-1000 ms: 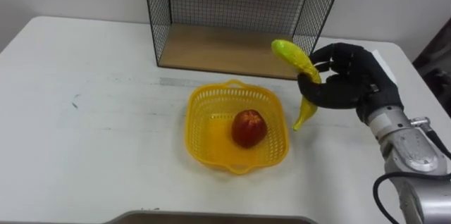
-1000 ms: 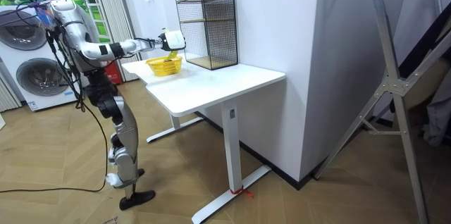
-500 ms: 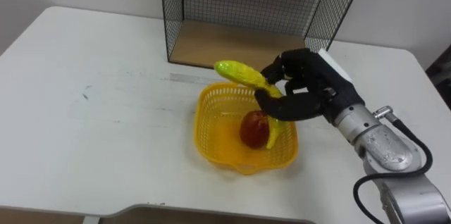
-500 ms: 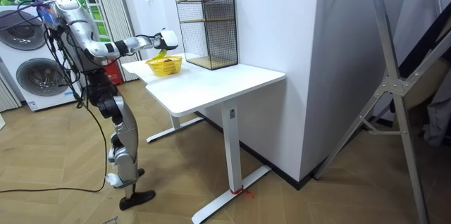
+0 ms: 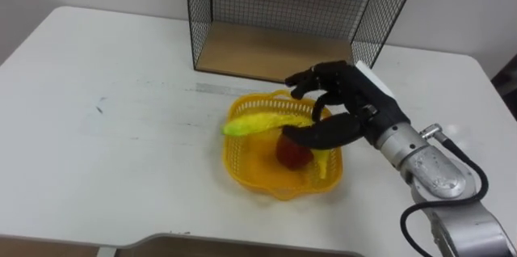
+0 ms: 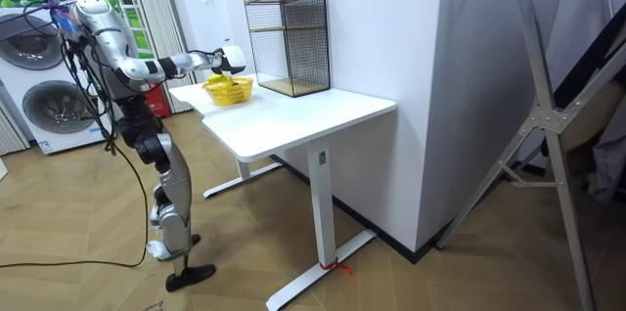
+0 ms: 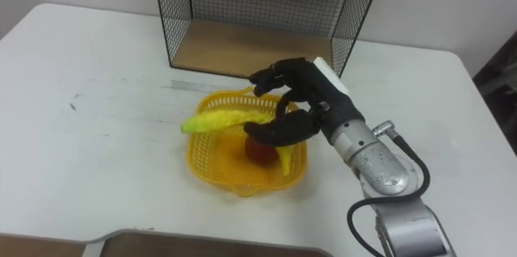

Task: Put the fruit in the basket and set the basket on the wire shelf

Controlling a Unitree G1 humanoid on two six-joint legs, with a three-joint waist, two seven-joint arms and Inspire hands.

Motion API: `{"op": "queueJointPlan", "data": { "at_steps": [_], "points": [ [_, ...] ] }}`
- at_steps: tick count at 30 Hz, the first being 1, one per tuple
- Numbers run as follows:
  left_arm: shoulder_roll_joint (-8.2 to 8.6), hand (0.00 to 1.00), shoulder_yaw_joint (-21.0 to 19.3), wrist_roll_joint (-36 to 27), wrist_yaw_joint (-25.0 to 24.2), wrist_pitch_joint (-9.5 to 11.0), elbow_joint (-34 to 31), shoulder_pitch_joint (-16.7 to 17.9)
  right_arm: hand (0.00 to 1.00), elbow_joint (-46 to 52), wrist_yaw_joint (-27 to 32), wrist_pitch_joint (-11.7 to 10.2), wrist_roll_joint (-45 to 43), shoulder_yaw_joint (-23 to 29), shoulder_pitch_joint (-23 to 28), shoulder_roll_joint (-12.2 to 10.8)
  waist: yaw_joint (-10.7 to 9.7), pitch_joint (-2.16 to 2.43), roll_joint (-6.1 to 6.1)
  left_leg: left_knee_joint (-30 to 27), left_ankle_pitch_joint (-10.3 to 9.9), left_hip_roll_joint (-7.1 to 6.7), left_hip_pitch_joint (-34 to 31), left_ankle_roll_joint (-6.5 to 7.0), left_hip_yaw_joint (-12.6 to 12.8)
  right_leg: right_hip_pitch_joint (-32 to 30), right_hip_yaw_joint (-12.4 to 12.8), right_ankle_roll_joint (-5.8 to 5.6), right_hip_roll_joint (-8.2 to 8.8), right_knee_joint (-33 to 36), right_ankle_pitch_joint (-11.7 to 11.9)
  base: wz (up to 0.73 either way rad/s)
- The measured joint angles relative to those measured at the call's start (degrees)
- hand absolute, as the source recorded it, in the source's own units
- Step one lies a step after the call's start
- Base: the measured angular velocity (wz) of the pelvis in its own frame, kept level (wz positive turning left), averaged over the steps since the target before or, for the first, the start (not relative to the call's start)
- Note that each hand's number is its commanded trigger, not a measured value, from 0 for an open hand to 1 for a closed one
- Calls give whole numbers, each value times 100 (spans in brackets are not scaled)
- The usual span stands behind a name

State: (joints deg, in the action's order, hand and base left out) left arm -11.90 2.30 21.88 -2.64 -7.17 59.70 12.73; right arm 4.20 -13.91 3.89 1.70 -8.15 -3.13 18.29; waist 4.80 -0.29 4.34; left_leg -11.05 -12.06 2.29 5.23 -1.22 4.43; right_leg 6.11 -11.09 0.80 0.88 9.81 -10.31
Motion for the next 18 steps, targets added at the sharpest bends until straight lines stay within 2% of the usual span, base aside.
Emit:
{"op": "queueJointPlan", "data": {
  "at_steps": [3,11,18],
  "points": [
    [-6,0,115,-4,1,5,6,-11,0,-183,1,0,-2,-78,7,0,-11,-1,-1,-21,0,0,12,0,0,26,-1,0,1,-4,0,0],
    [-7,0,122,-104,0,5,14,-9,0,-189,-1,-1,0,-189,13,0,-20,-5,-7,-25,0,-1,36,0,0,55,0,0,1,-11,0,0],
    [-8,0,104,-313,-16,8,13,22,0,-167,-2,-1,21,-175,11,2,-21,9,17,-34,0,-1,23,0,-6,50,-8,-1,2,-18,-1,0]
  ]
}}
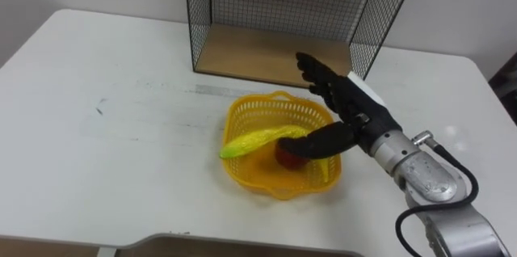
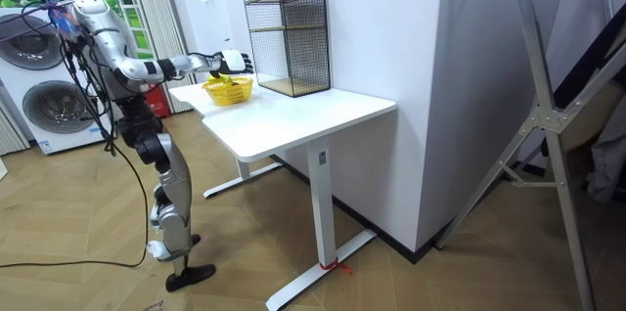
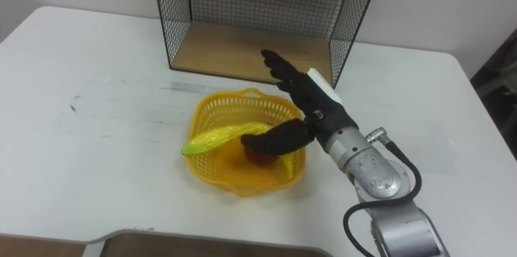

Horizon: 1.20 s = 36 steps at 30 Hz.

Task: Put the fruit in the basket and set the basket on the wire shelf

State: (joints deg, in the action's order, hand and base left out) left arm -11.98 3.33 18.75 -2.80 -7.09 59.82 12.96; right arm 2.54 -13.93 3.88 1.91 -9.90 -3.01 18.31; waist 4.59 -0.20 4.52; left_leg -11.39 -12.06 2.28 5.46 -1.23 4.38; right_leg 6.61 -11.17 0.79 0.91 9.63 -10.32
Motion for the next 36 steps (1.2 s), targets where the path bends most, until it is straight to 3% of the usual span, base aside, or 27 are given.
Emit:
{"op": "queueJointPlan", "data": {
  "at_steps": [7,12,18,22,24,28,33,36],
  "points": [
    [0,0,-138,-615,10,18,5,108,0,1,16,-6,55,287,-4,-1,-3,8,-21,-5,0,1,-1,0,-1,-4,-4,0,0,6,0,0],
    [14,0,-625,-1287,20,24,115,235,0,5,177,-8,152,615,38,-8,-66,14,-91,4,-3,-3,23,2,-47,33,-31,0,1,-3,0,3],
    [17,0,-1556,-3054,665,152,152,339,0,4,638,-7,785,1075,325,-8,-120,23,-154,10,-2,-9,23,2,-123,60,-76,-2,6,-12,-3,4],
    [36,0,-1926,-4002,1239,249,20,431,0,3,943,-6,1196,1246,672,-15,-118,23,-157,9,-2,-9,21,2,-115,68,-84,-2,5,-13,-2,1],
    [115,0,-2356,-4369,1745,282,-418,474,0,-18,1074,-5,1358,1433,915,-15,-108,23,-167,8,-2,-12,21,3,-129,73,-116,-2,10,-14,-2,4],
    [124,0,-2823,-4516,2637,458,-1122,479,0,-51,1427,-6,1348,1656,1104,-12,-22,46,-239,14,-2,-10,26,3,-148,62,-73,-1,0,-7,-2,-3],
    [135,0,-3284,-4536,4271,665,-3234,528,0,-16,1926,-3,1206,1950,1440,-41,80,78,-299,38,-2,-16,28,3,-163,-11,-62,-2,4,5,-3,-2],
    [142,0,-3542,-4250,4915,840,-4081,511,0,-4,2166,-8,1240,2109,1544,-128,65,91,-321,58,-1,-17,62,4,-167,36,-41,-2,2,6,-3,-5]
  ]
}}
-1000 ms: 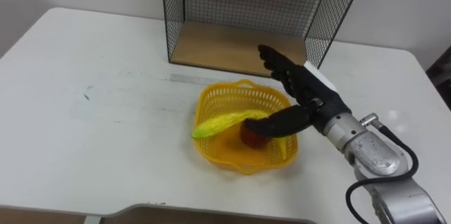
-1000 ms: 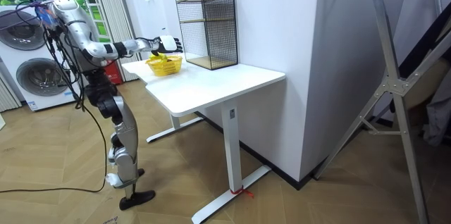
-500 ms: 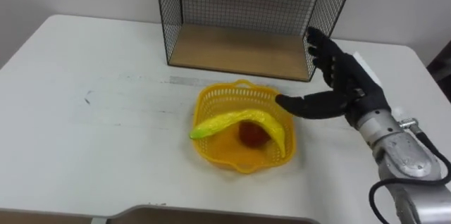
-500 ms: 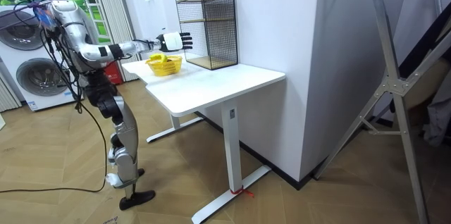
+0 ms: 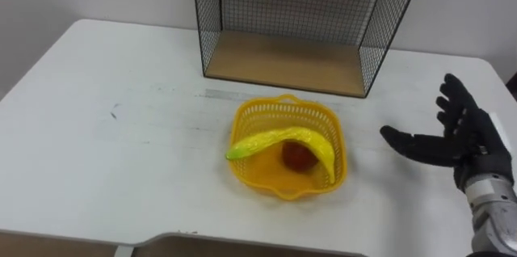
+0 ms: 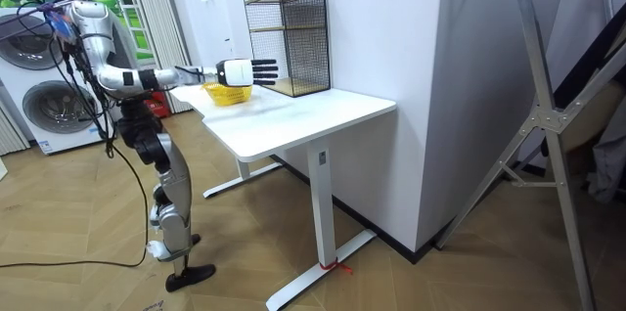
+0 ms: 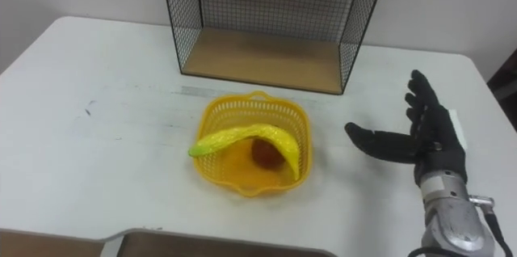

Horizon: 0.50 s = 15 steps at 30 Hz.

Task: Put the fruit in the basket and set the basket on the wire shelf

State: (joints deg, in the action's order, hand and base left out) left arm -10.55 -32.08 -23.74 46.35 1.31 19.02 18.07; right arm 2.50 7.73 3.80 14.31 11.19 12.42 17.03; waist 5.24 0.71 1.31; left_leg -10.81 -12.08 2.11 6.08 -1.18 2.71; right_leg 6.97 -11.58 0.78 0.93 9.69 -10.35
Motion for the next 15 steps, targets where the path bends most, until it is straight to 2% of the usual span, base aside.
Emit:
{"op": "queueJointPlan", "data": {
  "at_steps": [2,3,6,10,11,15],
  "points": [
    [2,0,-182,428,514,103,-773,-3,0,-1,112,0,10,190,129,-2,-7,-2,-5,4,-1,-9,25,1,-13,-6,-1,-2,4,-5,-1,0],
    [3,0,-222,528,624,114,-992,-5,0,-1,146,-1,8,251,159,-4,-11,-1,-2,4,-1,-12,30,1,-23,2,-9,-2,5,-12,-1,0],
    [2,0,-385,1075,1049,265,-2189,-27,0,9,344,-15,-35,433,222,-1,-5,-5,-10,12,-3,-15,51,2,-30,13,8,-6,2,-21,-4,-1],
    [1,0,-371,1712,1159,350,-3009,-114,0,8,348,-63,-50,457,223,-18,-25,-35,-57,0,-5,-17,48,5,-33,-8,12,-6,1,-30,-4,0],
    [1,0,-368,1844,1167,425,-3216,-125,0,8,370,-75,-60,457,223,-24,-39,-38,-65,-2,-5,-20,50,5,-36,-4,5,-7,5,-28,-4,0],
    [1,0,-188,1962,1083,578,-3790,-196,0,8,346,-177,-49,455,227,-90,-121,-52,-79,-14,-5,-36,16,6,-106,-1,-43,-15,14,-42,-9,7]
  ]
}}
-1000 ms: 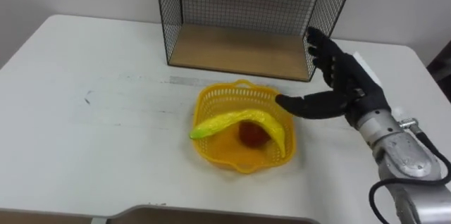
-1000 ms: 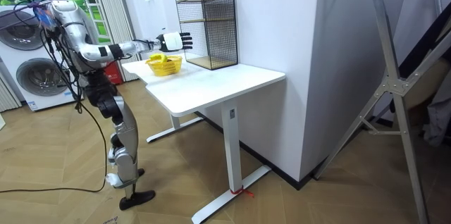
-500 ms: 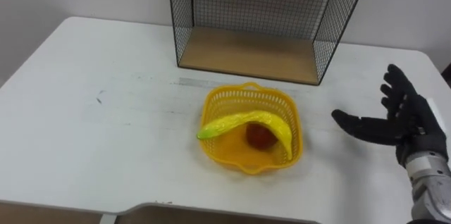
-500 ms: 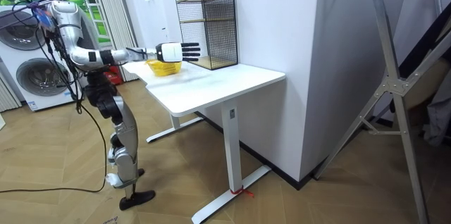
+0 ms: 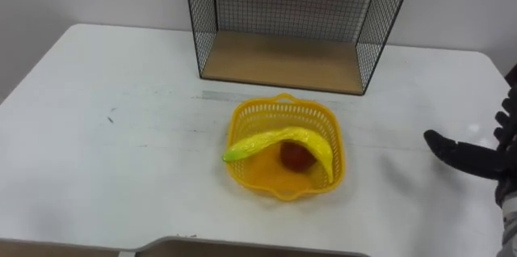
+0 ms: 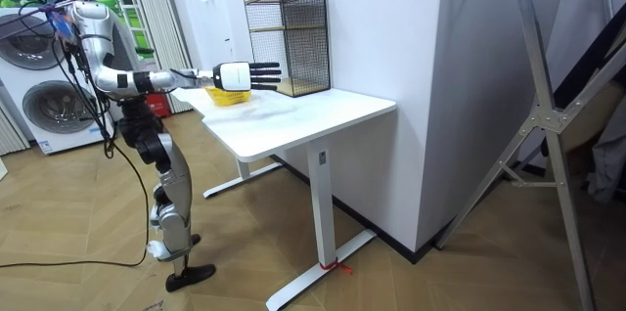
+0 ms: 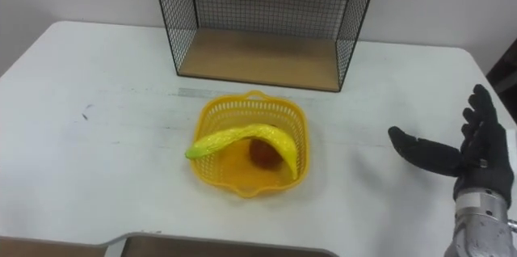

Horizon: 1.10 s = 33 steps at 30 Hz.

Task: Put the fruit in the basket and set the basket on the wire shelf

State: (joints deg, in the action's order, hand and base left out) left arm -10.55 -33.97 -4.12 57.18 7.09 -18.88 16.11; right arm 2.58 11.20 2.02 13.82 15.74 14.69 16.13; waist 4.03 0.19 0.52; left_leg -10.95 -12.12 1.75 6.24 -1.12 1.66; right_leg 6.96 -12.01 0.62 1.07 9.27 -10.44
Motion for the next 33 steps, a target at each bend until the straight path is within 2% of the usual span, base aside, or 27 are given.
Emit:
{"op": "queueJointPlan", "data": {
  "at_steps": [4,7,9,10,12,16,18,23,26,29,33],
  "points": [
    [0,0,416,136,-375,123,-101,-83,0,-2,-194,-195,110,-80,14,-126,-68,-6,-14,-37,0,-9,-50,0,-32,5,-17,0,-3,-43,1,6],
    [6,0,992,-132,-912,172,-87,-106,0,-7,-390,-233,217,-140,22,-258,-83,-18,-7,-38,1,-9,-51,0,-28,46,-23,0,-4,-47,1,0],
    [74,0,1473,-402,-1379,181,-36,-210,0,-22,-531,-271,284,-259,20,-380,-109,-41,4,-39,1,-15,-52,1,-12,31,-23,0,5,-45,1,0],
    [74,0,1585,-489,-1527,181,9,-226,0,-33,-583,-274,338,-304,20,-396,-119,-44,4,-40,1,-17,-52,1,-6,27,-22,0,8,-44,1,-3],
    [90,0,1980,-574,-2093,175,233,-255,0,-63,-763,-277,507,-496,19,-491,-153,-58,24,-36,1,-21,-65,1,10,12,-12,-1,16,-26,0,-4],
    [105,0,2561,-1201,-2873,175,343,-267,0,-62,-971,-295,908,-867,18,-531,-225,-77,60,-29,1,-29,-49,1,51,-8,75,-9,16,-17,4,-10],
    [92,0,2922,-1584,-3346,181,662,-422,0,-69,-1084,-368,1336,-1055,-13,-529,-234,-83,60,-33,2,-30,-46,1,79,-23,105,-16,25,6,8,-8],
    [120,0,3533,-1719,-4239,153,1282,-541,0,-69,-1416,-400,1537,-1459,-82,-561,-273,-87,54,-38,1,-23,-52,1,151,-85,172,-17,27,60,9,-7],
    [237,0,3648,-1778,-4671,148,1473,-545,0,-70,-1612,-399,1527,-1534,-86,-765,-314,-105,26,-40,1,-17,-57,1,182,-112,196,-16,26,96,9,-5],
    [323,0,3668,-1888,-4909,141,1624,-545,0,-71,-1750,-399,1543,-1688,-165,-771,-370,-126,-6,-42,1,-7,-58,2,245,-156,245,-16,22,147,9,-7],
    [339,0,3722,-1886,-5077,128,1714,-544,0,-134,-1951,-402,1545,-1702,-238,-795,-389,-126,-3,-45,1,6,-50,2,292,-157,275,-13,11,157,11,-3]
  ]
}}
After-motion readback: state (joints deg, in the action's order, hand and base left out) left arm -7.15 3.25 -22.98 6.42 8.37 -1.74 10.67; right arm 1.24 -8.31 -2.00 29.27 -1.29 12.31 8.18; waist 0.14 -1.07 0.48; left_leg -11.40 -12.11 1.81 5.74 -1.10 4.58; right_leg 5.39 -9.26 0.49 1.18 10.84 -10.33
